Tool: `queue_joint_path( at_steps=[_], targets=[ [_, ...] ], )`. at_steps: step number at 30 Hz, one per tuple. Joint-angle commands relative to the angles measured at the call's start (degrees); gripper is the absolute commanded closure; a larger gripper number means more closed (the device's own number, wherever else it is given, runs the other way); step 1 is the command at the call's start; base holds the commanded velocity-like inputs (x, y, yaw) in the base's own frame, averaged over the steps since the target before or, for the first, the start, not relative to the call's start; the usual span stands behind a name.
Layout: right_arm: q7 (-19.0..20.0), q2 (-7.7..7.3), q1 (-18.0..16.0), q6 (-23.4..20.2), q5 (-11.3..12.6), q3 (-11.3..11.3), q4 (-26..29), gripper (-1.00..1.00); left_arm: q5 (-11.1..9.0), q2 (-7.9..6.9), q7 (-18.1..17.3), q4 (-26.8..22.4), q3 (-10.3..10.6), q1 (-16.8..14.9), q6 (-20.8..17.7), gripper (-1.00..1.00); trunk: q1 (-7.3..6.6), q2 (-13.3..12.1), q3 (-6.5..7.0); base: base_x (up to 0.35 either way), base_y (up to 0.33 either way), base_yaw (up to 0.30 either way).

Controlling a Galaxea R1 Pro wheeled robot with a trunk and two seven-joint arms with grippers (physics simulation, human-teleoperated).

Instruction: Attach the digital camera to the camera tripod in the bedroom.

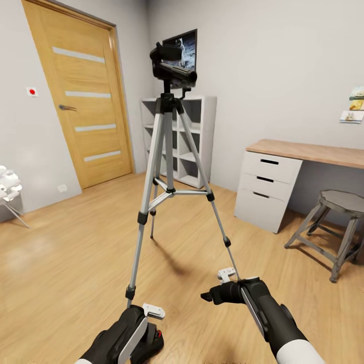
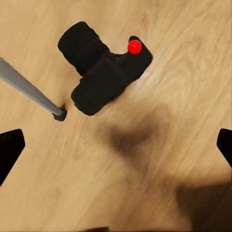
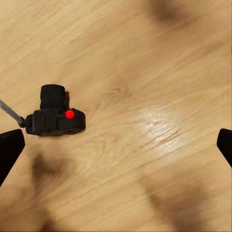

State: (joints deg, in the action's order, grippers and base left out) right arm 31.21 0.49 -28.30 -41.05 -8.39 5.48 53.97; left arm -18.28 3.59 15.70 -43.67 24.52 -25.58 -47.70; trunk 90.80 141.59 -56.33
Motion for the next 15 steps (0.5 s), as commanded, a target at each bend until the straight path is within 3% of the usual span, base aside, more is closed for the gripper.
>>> queue_joint_path(
  at_steps=[1,5,10,15],
  targets=[
    [0.47,0.02,-0.03,-0.15,-0.61,-0.06,0.09,-1.00,-0.65,-0.02,0.52,0.01,0.17,-0.09,-0.16,-1.00,0.21,0.44,-0.25,0.000,0.000,0.000],
    [1.03,-0.47,0.28,-0.15,-0.57,-0.28,0.86,-1.00,-0.39,0.73,-0.56,3.35,0.76,-2.61,-0.36,-1.00,0.90,1.66,-1.01,0.000,0.000,0.000],
    [1.41,-2.56,1.06,-0.10,-0.47,-0.25,2.60,-1.00,-0.32,1.61,-1.26,5.84,5.27,-5.74,-0.83,-1.00,1.03,1.72,-2.11,0.000,0.000,0.000],
    [1.58,-4.33,3.79,0.20,-0.67,-0.31,3.83,-1.00,-0.29,1.70,-2.89,9.73,7.52,-8.31,-0.99,-1.00,1.16,1.79,-3.22,0.000,0.000,0.000]
  ],
)
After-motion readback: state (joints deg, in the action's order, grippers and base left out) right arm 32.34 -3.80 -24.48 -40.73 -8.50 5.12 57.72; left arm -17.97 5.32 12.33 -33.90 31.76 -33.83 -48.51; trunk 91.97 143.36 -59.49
